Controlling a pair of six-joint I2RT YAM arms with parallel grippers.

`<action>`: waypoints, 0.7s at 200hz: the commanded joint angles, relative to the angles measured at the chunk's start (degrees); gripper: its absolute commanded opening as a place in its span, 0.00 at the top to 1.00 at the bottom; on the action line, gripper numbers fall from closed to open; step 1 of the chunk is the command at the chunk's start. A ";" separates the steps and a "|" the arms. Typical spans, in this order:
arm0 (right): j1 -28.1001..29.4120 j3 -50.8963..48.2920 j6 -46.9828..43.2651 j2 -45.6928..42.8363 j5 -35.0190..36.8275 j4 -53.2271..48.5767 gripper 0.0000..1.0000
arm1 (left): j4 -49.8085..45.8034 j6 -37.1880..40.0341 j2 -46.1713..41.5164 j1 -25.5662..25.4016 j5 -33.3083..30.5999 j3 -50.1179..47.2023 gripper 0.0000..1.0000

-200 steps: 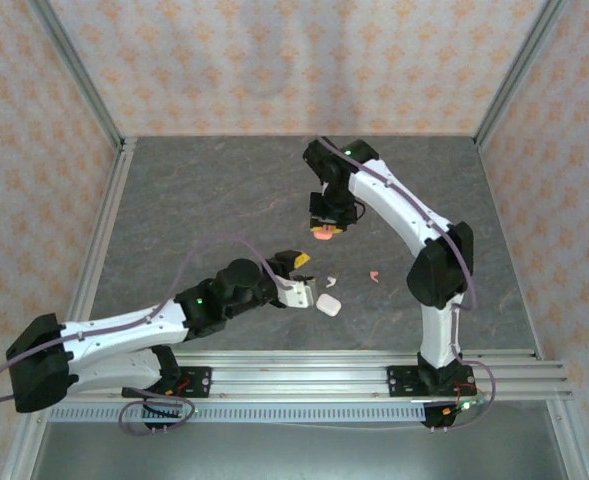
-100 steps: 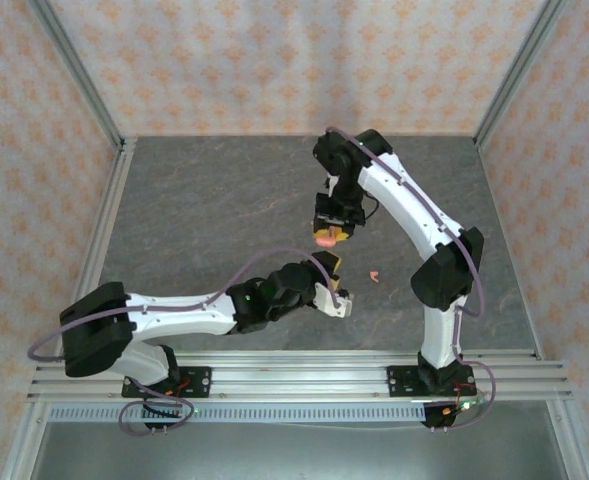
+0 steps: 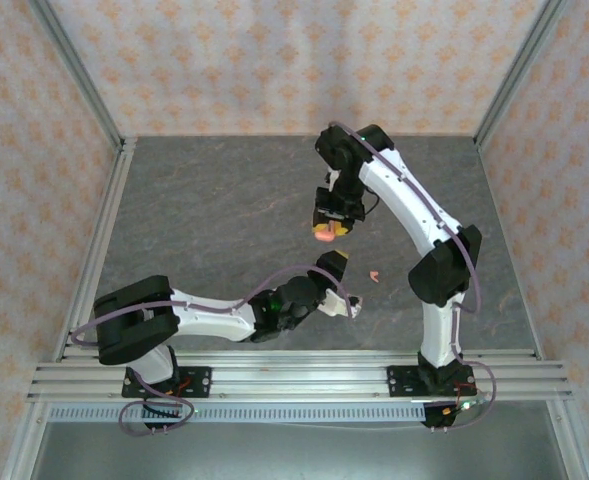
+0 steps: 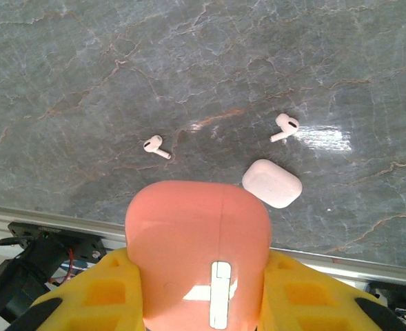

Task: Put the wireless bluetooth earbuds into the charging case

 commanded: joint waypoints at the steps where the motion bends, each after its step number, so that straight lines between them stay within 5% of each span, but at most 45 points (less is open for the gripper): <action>1: -0.97 -0.41 0.26 0.49 -0.65 -5.52 0.80 | 4.47 2.31 -0.78 -0.43 -2.50 -0.47 0.53; 140: -1.43 -3.98 -0.50 -1.97 -2.47 -5.08 0.82 | -2.34 -2.53 4.63 1.81 -11.34 6.60 0.51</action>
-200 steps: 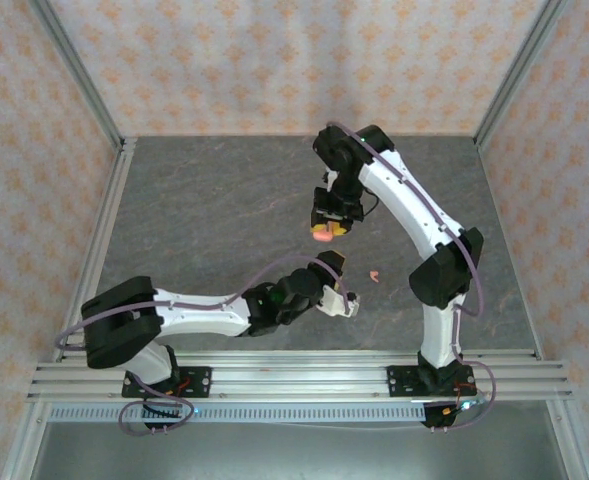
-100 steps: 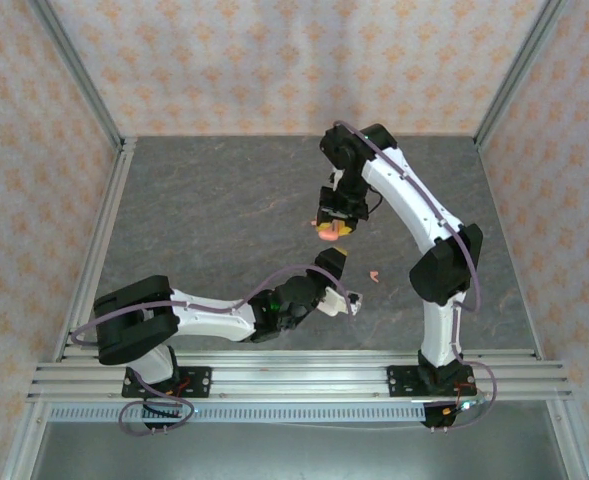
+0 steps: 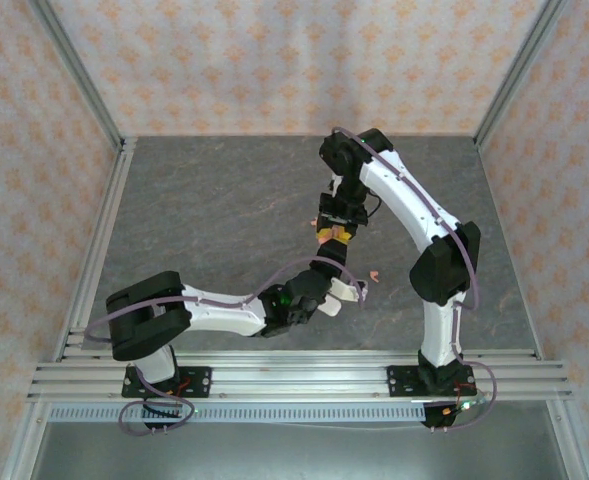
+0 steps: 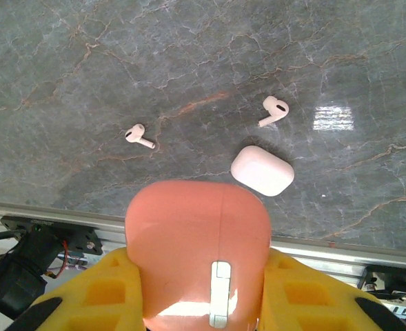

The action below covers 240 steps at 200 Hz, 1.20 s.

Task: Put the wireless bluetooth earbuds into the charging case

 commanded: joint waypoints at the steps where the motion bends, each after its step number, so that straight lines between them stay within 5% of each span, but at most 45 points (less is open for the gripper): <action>1: -0.23 0.42 0.21 -2.03 -0.39 -5.04 0.82 | -1.81 -2.00 0.72 1.01 -2.43 1.49 0.51; 33: -0.27 -0.16 -0.20 -2.33 -0.39 -5.44 0.82 | -1.99 -2.87 1.47 2.08 -4.02 1.87 0.54; 96: -0.24 0.33 0.14 -2.33 -1.23 -5.43 0.79 | -4.47 -5.63 1.08 2.87 -3.44 1.77 0.90; 128: -0.59 1.12 0.29 -2.29 -2.05 -5.27 0.58 | -7.18 -11.18 -1.54 3.21 -1.39 1.34 1.00; 174: -2.50 8.50 1.50 -3.60 -1.67 -4.06 0.34 | -16.85 -31.47 -12.64 8.33 10.71 -1.22 1.00; 212: -4.39 7.72 3.25 -8.54 -2.05 2.26 0.33 | -24.27 -46.61 -23.61 15.31 23.06 -3.41 1.00; 240: -4.85 -1.91 3.10 -16.68 0.67 13.85 0.35 | -29.39 -57.85 -29.33 22.18 33.60 -2.81 1.00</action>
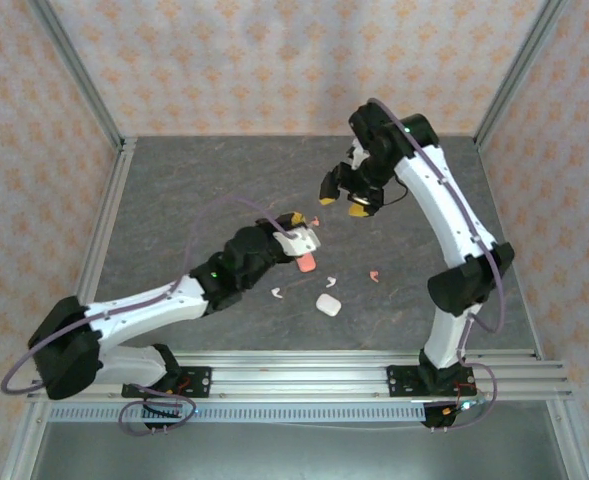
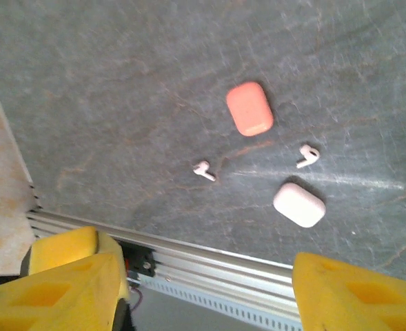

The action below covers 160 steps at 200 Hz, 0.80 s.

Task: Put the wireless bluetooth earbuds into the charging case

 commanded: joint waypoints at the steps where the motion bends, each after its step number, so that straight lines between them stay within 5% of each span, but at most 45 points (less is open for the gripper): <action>1: -0.22 -7.16 1.80 -7.84 2.68 8.74 0.35 | -7.32 -14.93 -3.91 4.63 12.16 0.05 1.00; 52: 2.60 -37.40 -0.57 -18.35 12.07 28.32 0.39 | -22.15 -21.91 -4.28 9.60 14.88 5.19 1.00; 76: 8.87 -46.71 0.87 -16.69 19.28 36.10 0.35 | -22.74 -31.51 -5.59 13.27 14.40 3.78 0.82; 109: 15.20 -44.27 0.24 -7.13 25.05 37.52 0.29 | -26.16 -41.69 -6.91 19.13 17.27 3.40 0.63; 160: 16.54 -36.39 -2.89 5.32 25.68 36.64 0.25 | -28.06 -48.23 -6.58 23.62 20.14 1.74 0.52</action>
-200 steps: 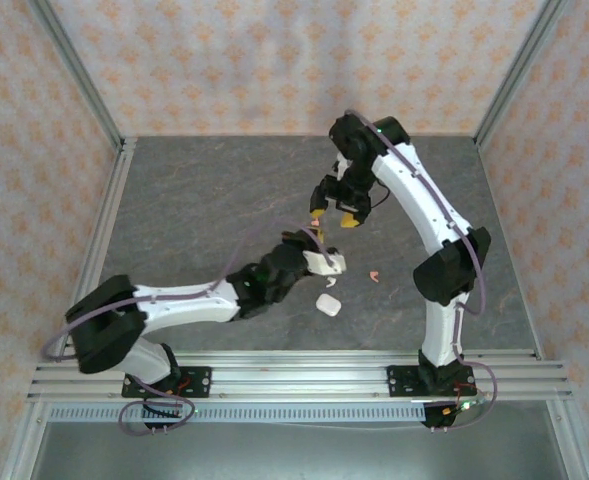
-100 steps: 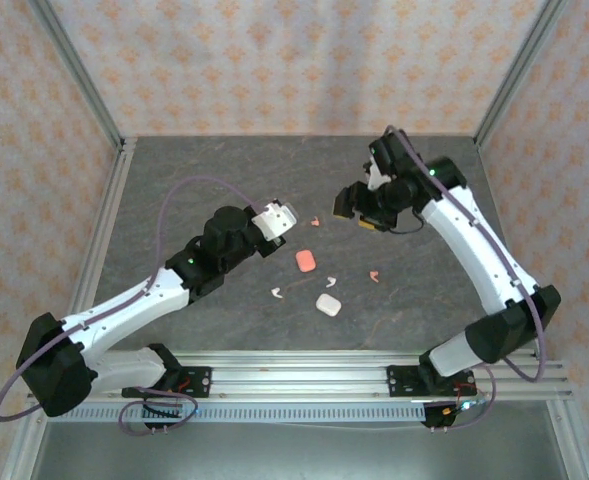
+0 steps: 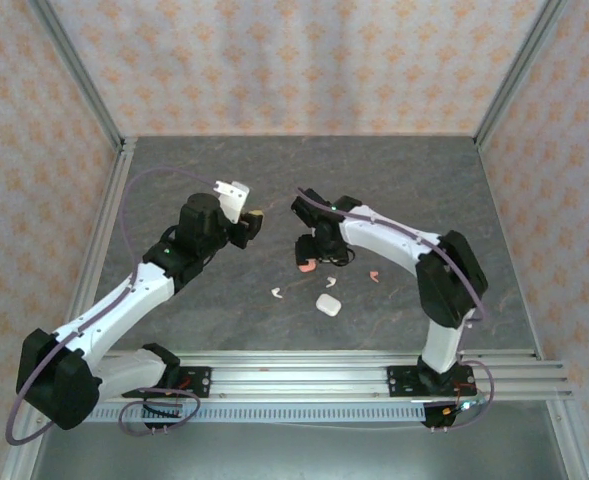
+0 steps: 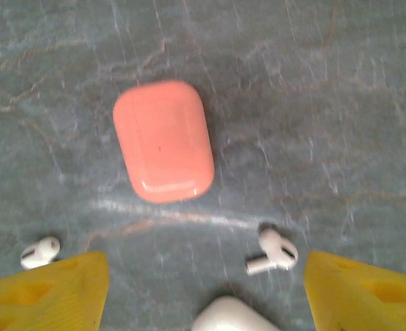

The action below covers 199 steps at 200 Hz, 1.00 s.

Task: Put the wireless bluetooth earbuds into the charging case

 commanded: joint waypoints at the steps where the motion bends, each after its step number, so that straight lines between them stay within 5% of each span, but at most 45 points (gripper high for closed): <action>1: 0.59 4.31 -2.13 3.57 3.83 0.70 0.25 | -1.97 -5.42 -0.54 1.10 2.30 -1.64 0.52; 68: 1.26 11.34 -2.72 14.87 4.53 0.00 0.28 | -1.10 -6.12 0.76 3.08 3.34 -3.66 0.51; 125: 0.20 10.61 1.85 17.53 0.92 0.10 0.49 | -0.15 -7.18 -1.13 3.74 3.87 -5.44 0.51; 155: -3.39 5.05 8.39 13.89 -8.12 5.79 0.70 | 0.75 -6.82 -2.86 3.74 4.14 -5.48 0.50; 199: -6.53 -0.42 20.58 -0.84 -13.67 16.23 0.76 | 8.19 -7.77 -7.39 3.81 7.82 -7.19 0.49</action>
